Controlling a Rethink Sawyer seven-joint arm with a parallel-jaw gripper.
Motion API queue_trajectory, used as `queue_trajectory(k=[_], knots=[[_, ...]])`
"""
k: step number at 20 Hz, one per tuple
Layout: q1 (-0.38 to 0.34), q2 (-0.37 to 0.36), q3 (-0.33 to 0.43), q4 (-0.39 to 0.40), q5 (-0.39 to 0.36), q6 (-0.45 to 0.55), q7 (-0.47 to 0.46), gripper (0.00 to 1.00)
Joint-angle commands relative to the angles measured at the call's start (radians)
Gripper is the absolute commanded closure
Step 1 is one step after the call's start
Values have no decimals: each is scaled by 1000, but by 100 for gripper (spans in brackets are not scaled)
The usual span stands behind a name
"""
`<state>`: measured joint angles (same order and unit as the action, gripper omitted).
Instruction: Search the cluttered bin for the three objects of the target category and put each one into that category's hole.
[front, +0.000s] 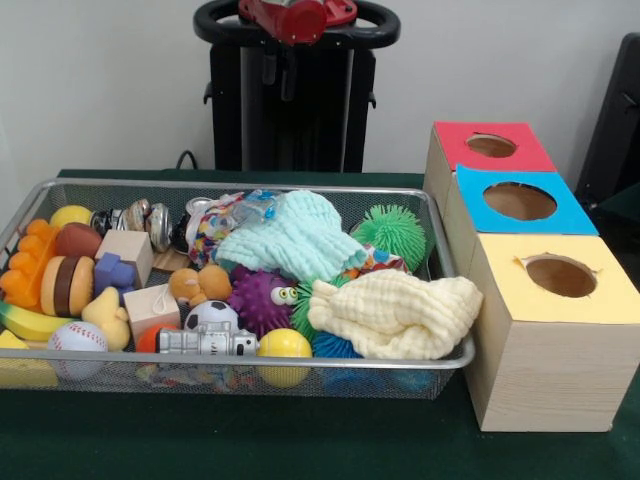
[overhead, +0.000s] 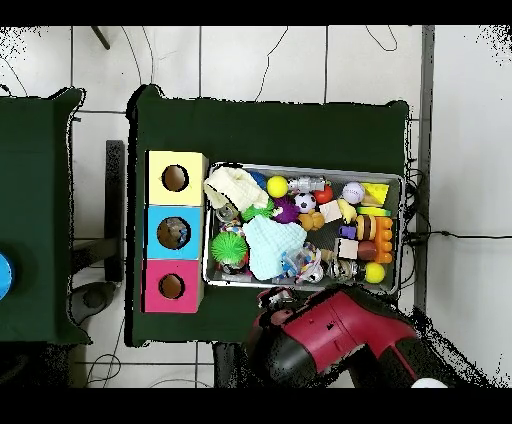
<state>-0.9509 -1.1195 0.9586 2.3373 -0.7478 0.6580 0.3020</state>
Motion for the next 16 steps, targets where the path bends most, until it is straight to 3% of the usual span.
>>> queue_trajectory(k=[1, 6, 10, 13, 16], knots=[[-30, 9, 58, -30, 33, 190, -178, 0], [-29, 17, 67, -34, 33, 190, -158, 0], [-41, -14, 85, -12, 73, 185, -137, 0], [-62, -40, 74, 21, 159, 126, -19, 0], [-59, -57, 24, 28, 197, 64, 106, 0]])
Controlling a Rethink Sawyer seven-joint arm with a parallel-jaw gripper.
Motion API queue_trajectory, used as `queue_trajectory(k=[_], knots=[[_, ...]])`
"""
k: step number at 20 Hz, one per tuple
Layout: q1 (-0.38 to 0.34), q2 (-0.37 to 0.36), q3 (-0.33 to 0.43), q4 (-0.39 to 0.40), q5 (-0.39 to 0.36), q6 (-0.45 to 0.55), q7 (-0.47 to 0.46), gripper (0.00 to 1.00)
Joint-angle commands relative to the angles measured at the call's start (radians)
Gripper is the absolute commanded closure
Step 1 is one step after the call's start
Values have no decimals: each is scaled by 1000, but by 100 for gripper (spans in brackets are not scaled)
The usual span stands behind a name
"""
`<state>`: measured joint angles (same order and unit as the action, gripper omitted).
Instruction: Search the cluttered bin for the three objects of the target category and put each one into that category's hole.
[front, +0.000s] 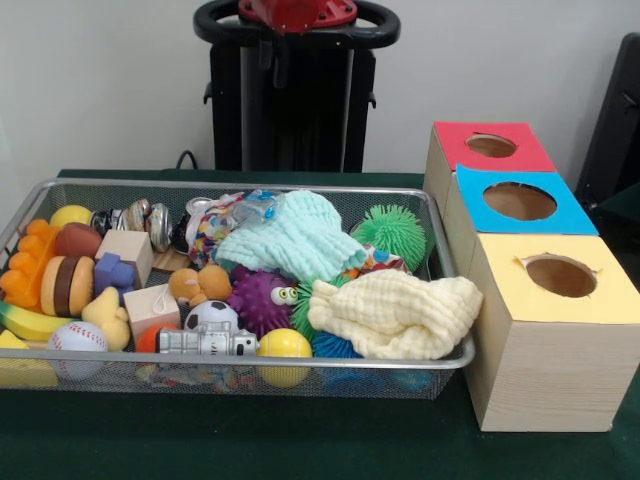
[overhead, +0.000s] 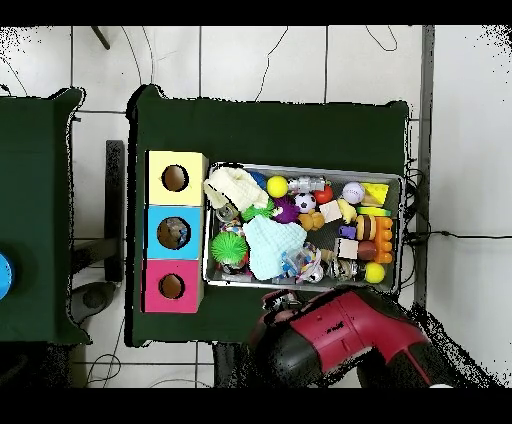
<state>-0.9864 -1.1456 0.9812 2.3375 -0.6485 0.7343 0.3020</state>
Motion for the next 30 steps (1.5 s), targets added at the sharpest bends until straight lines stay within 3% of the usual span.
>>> queue_trajectory(k=[1, 3, 4, 5, 6, 9, 15, 22, 30], knots=[[-30, -49, -17, 37, 135, -41, 160, 0], [-58, -41, -44, 9, 164, -27, 168, 0], [-23, -1, -73, -45, 154, -6, 201, 0], [-28, 2, -85, -45, 177, -27, 229, 0], [28, 72, -139, -105, 141, -31, 293, 0], [83, 101, -215, -131, 146, -101, 393, 0], [171, 170, -359, -203, 92, -178, 463, 0], [191, 264, -460, -257, 94, -236, 452, 0], [167, 363, -435, -346, -19, -206, 220, 0]])
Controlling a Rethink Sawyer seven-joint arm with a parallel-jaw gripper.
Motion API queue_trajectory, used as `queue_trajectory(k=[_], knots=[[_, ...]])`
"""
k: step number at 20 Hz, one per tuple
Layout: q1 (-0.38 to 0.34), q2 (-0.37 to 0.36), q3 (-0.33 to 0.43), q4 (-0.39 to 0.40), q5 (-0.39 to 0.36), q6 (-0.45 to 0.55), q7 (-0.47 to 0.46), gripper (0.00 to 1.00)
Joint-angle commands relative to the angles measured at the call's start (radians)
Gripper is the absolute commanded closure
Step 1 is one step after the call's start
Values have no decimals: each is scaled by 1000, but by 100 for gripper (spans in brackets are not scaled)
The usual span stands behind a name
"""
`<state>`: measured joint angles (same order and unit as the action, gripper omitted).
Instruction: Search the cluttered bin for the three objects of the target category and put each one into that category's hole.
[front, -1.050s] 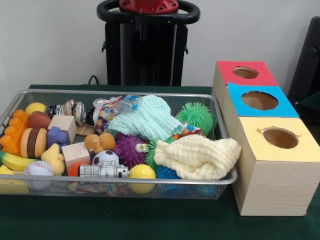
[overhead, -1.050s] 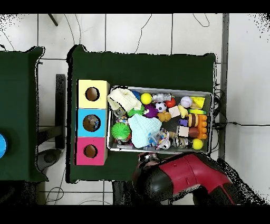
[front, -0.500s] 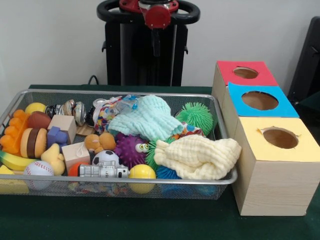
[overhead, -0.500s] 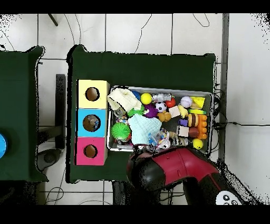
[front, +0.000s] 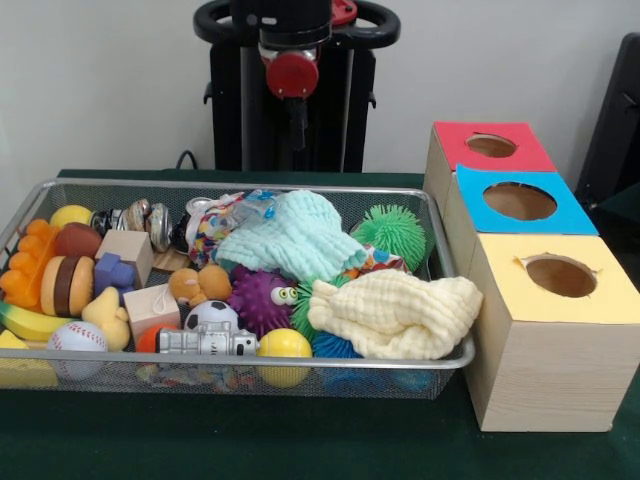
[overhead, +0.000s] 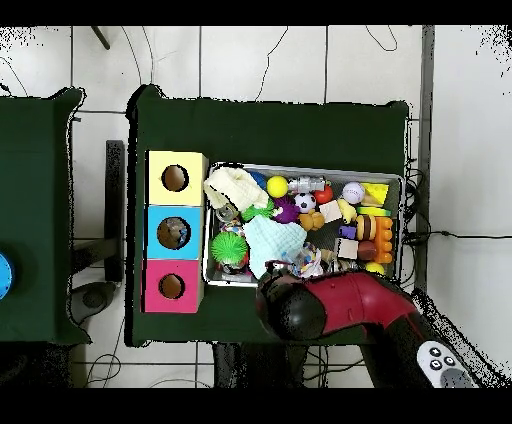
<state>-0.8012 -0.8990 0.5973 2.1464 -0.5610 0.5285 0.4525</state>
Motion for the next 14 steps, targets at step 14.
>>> queue_trajectory(k=[14], knots=[[-78, 153, 73, -181, -202, 18, -90, 0]])
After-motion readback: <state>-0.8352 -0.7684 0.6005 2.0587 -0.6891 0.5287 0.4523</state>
